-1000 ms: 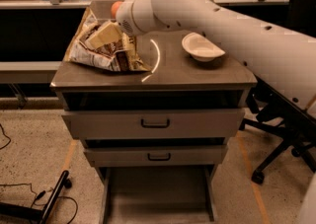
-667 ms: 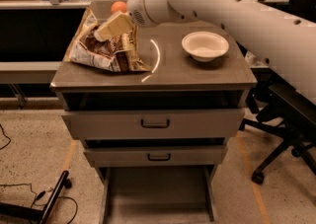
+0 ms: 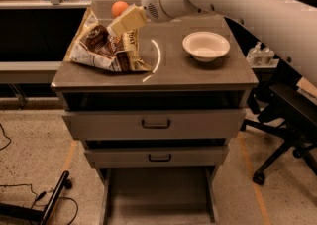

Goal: Place brown chip bag into bottom drawer

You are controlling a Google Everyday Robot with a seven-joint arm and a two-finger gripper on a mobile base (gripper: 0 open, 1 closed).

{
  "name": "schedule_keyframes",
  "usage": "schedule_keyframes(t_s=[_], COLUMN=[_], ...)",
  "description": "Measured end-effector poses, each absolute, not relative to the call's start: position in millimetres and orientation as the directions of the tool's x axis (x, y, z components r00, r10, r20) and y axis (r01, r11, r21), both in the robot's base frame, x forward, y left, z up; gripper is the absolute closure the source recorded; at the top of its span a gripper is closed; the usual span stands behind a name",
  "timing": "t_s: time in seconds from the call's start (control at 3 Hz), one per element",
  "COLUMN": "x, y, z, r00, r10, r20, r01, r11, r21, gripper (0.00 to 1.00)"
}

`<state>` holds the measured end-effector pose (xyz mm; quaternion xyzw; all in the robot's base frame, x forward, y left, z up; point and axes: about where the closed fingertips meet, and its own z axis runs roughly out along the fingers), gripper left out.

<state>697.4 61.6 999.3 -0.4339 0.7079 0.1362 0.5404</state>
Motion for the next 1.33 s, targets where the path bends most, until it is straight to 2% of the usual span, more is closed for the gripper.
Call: schedule_keyframes(t_s=[1.33], x=[718.8], y=[57.2], z=[930.6], r00=[-0.141], r10=[-0.429], r20=[-0.892], r01=[-0.787], r11=[0.595], r21=[-0.161], gripper=[0.00])
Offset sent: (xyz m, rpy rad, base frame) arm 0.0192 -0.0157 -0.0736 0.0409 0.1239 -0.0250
